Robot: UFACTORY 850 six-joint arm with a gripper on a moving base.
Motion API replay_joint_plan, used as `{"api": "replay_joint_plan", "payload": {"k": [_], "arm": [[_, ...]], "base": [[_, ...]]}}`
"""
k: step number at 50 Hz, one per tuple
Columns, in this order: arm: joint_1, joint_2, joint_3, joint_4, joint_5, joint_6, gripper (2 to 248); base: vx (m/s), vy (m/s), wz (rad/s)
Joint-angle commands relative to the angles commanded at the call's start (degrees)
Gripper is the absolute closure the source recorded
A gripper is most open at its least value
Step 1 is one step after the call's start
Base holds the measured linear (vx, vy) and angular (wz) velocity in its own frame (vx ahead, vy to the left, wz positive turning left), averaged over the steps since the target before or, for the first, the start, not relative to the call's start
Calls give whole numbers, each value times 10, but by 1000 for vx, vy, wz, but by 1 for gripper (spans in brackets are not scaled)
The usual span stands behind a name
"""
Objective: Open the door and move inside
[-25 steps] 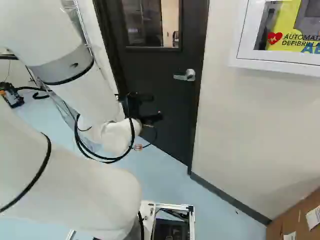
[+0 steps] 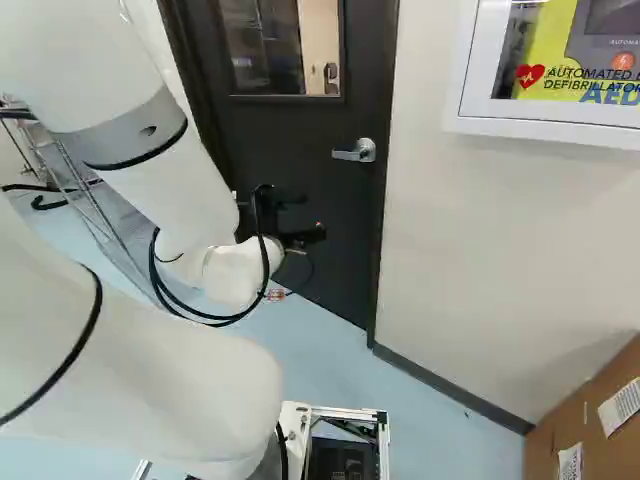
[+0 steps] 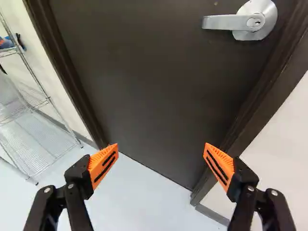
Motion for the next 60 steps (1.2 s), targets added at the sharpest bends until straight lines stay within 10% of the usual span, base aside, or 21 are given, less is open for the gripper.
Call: {"api": "replay_joint_plan", "payload": {"k": [60], "arm": [[0, 0, 0, 0, 0, 0, 3]], "base": [[71, 72, -227]]}}
